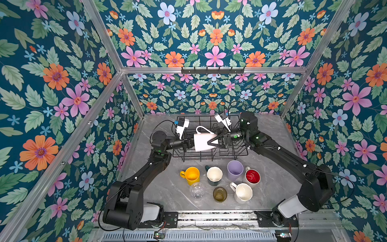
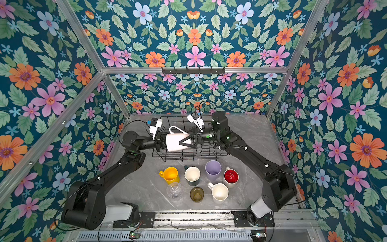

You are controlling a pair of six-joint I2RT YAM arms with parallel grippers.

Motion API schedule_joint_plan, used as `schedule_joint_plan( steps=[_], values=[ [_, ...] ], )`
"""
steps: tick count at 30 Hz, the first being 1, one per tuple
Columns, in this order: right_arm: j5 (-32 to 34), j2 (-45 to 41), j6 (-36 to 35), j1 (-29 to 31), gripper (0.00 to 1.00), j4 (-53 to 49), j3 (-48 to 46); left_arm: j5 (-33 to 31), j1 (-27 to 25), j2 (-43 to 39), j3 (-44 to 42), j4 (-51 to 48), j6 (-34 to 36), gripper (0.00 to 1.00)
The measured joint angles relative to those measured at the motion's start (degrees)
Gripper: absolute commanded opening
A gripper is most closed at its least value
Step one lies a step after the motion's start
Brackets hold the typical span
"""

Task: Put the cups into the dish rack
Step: 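Grasp the pink mug's handle with the right gripper above the rack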

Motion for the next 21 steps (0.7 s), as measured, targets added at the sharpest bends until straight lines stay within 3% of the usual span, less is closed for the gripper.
schedule_joint_plan(
  steps=[10, 21],
  values=[
    [0.83, 0.92, -0.02, 1.16, 0.90, -1.44, 0.59, 0.02, 0.00, 0.00, -0.02, 0.90, -0.66, 0.00],
    [1.88, 1.38, -0.17, 1.88, 0.83, -2.49, 1.20, -0.02, 0.07, 0.39, -0.35, 2.25, -1.55, 0.00]
  ],
)
